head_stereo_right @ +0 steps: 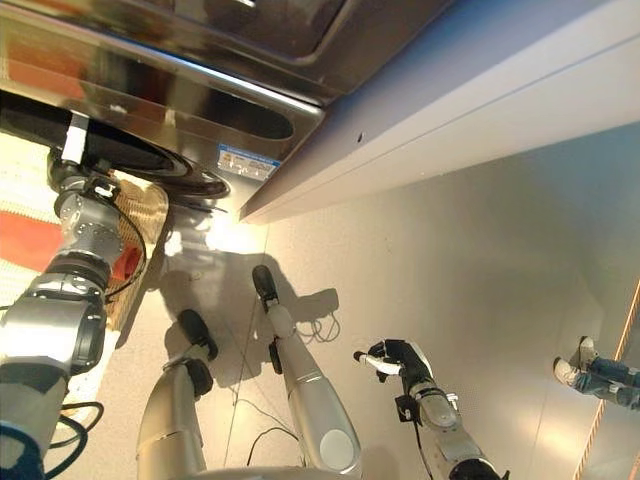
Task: Pick up the clothes and place them into the washing machine
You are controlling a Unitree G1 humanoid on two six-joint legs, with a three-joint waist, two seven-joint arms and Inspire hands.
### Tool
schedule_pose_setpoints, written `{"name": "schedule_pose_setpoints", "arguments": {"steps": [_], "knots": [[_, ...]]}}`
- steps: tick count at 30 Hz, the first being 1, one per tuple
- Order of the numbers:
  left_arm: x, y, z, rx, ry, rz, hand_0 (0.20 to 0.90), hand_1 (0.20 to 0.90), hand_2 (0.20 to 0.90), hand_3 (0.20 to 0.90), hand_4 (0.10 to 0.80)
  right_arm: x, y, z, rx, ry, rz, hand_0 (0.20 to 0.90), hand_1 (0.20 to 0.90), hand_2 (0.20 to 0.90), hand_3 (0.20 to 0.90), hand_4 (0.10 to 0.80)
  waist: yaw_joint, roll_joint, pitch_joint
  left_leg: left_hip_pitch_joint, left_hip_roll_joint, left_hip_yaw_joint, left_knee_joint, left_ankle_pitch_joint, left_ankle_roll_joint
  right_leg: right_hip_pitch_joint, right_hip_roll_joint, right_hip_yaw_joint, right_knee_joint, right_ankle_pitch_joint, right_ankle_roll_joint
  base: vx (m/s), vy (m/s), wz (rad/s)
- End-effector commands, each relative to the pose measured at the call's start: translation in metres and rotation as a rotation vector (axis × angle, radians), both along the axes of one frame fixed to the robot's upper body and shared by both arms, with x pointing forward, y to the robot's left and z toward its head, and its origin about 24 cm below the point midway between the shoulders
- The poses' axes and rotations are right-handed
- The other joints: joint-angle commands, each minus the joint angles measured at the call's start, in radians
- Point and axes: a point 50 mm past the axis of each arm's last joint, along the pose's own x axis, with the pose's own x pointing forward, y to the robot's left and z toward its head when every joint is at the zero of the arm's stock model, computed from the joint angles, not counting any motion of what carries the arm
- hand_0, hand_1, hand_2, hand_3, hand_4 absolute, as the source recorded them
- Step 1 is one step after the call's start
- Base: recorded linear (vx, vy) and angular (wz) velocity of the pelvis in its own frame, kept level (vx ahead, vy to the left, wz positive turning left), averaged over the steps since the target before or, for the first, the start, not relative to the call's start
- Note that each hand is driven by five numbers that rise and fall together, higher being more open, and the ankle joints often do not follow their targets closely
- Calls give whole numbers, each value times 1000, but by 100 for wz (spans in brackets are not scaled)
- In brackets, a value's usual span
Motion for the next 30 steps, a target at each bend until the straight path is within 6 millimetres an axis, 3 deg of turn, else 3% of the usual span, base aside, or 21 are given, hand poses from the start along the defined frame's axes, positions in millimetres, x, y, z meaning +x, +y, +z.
{"name": "schedule_pose_setpoints", "arguments": {"steps": [1, 5, 6, 7, 20, 30], "knots": [[-5, 15, 82, 100, -280, 95, 200, 200, 200, 200, 300, -10, -45, 8, -97, -11, -90, 900, 900, 900, 900, 800, 0, 39, -24, 57, 1, -89, -154, 42, -94, 78, 45, -60, -4, -30, -16, 0, 0, 0], [-9, 20, 88, 108, -302, 118, 200, 200, 200, 200, 300, -11, -43, 8, -88, -12, -85, 900, 900, 900, 900, 800, -3, 33, -33, 61, 3, -89, -153, 38, -93, 84, 46, -51, -12, -24, -15, 7, 2, -1], [-10, 21, 89, 110, -305, 121, 494, 494, 494, 494, 510, -11, -43, 7, -89, -8, -86, 900, 900, 900, 900, 800, -3, 32, -37, 62, 3, -89, -152, 37, -93, 86, 47, -50, -14, -22, -15, 16, 12, -4], [-10, 21, 91, 106, -319, 123, 900, 900, 900, 900, 800, -11, -43, 7, -89, -9, -84, 900, 900, 900, 900, 800, -3, 32, -39, 65, 3, -88, -152, 36, -93, 88, 48, -48, -16, -20, -15, 0, 0, 0], [-12, 22, 86, 78, -345, 130, 900, 900, 900, 900, 800, -14, -46, 7, -94, 1, -77, 900, 900, 900, 900, 800, 11, 34, -55, 108, -1, -95, -181, 47, -102, 129, 46, -55, -40, -14, -17, 0, 0, 0], [-10, 24, 65, 75, -267, 108, 900, 900, 900, 900, 800, -19, -49, 6, -101, 18, -74, 900, 900, 900, 900, 800, 25, 41, -51, 116, -4, -116, -185, 54, -106, 146, 38, -74, -39, -19, -20, 0, -4, -1]]}}
